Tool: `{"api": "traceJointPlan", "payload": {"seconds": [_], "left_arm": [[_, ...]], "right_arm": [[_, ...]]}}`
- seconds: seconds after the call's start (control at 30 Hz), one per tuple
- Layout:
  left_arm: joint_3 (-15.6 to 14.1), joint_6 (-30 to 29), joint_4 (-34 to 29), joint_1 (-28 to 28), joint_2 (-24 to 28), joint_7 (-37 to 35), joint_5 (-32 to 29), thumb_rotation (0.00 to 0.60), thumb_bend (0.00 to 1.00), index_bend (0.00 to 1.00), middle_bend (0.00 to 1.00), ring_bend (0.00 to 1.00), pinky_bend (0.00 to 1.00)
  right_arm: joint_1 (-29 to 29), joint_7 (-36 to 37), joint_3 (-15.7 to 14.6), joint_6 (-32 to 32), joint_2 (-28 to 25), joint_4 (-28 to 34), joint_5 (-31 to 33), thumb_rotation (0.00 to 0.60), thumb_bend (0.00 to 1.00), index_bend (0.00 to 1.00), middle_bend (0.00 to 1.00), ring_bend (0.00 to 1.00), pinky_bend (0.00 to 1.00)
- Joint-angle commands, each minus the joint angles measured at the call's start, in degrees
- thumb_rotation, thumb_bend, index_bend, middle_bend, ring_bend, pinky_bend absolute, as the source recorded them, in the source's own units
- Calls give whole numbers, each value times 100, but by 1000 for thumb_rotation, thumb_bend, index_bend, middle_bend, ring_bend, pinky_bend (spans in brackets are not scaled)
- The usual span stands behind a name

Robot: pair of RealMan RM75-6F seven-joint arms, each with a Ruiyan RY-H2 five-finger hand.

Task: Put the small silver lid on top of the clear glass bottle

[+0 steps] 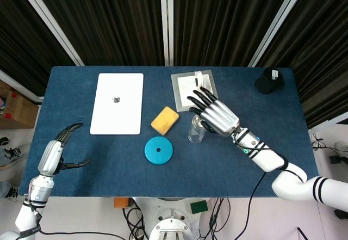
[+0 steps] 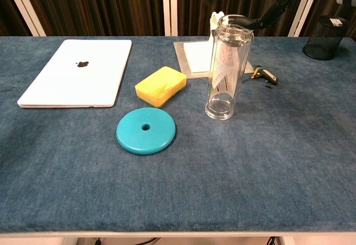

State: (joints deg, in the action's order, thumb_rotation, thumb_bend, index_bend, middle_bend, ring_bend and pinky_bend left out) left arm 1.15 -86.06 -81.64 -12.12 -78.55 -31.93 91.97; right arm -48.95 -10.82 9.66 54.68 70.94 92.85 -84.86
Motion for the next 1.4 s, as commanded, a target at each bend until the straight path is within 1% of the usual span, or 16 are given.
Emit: {"api": "traceJointPlan", "payload": {"seconds": [0.03,0.1,0.4,0.57,0.7,0.77,0.87,0.97,1.03,1.1,1.2,1.23,1.27,1.3,1.33,1.4], "left_arm": [[0,-9,6,5,1,-6,0,600,46,146,157,155,186],[-2,-17,10,11,-2,-8,0,600,46,146,157,155,186],[-9,-35,14,18,1,-15,16,600,47,146,157,155,186],[-6,-66,8,31,-1,-4,23,600,46,146,157,155,186],[-11,-152,-29,69,22,129,56,600,46,146,156,154,186],[-10,-229,-97,108,57,266,74,600,46,146,157,155,186],[-13,-310,-190,161,105,510,85,600,46,146,156,155,186],[-34,-398,-301,243,172,930,90,600,46,146,157,154,186],[-47,-469,-363,320,217,1301,73,600,46,146,157,155,186],[-66,-521,-413,397,251,1677,43,600,46,146,157,155,186],[-145,-534,-542,536,359,2438,-33,600,46,145,157,154,184],[-179,-522,-612,598,425,2844,-89,600,46,143,156,152,180],[-198,-521,-666,672,490,3414,-186,590,46,141,153,145,174],[-206,-524,-700,715,518,3738,-246,561,46,138,143,133,166],[-233,-524,-811,798,567,4295,-364,527,46,134,132,122,160],[-296,-544,-1055,931,632,4730,-496,413,46,126,108,103,147]], "right_arm": [[27,46,0,66,-8,2,-35,600,301,44,60,0,0],[54,97,-3,131,-17,-1,-77,600,301,8,56,0,0],[316,557,-12,675,-245,85,-371,600,301,5,53,0,0],[659,880,-90,1232,-442,202,-597,600,301,5,50,0,0],[1187,1008,-344,1929,-526,205,-854,600,301,6,40,0,0],[1655,1009,-599,2422,-475,93,-942,600,301,1,26,0,0],[2233,1015,-896,2913,-293,-204,-892,600,300,0,6,0,0],[2815,1161,-1104,3361,32,-741,-715,600,300,0,0,0,0],[3131,1337,-1177,3534,257,-1156,-550,600,299,0,0,0,0],[3352,1339,-1204,3569,417,-1482,-355,600,298,0,0,0,0],[3615,1164,-1253,3503,564,-1829,-118,600,294,0,0,0,0],[3683,1154,-1269,3455,567,-1852,-60,600,293,0,0,0,0],[3728,1175,-1268,3420,549,-1848,-28,600,292,0,0,0,0],[3745,1187,-1261,3405,539,-1846,-14,600,291,0,0,0,0],[3770,1209,-1240,3383,530,-1846,2,600,291,0,0,0,0],[3794,1258,-1225,3304,533,-1853,10,600,291,0,0,0,0]]}}
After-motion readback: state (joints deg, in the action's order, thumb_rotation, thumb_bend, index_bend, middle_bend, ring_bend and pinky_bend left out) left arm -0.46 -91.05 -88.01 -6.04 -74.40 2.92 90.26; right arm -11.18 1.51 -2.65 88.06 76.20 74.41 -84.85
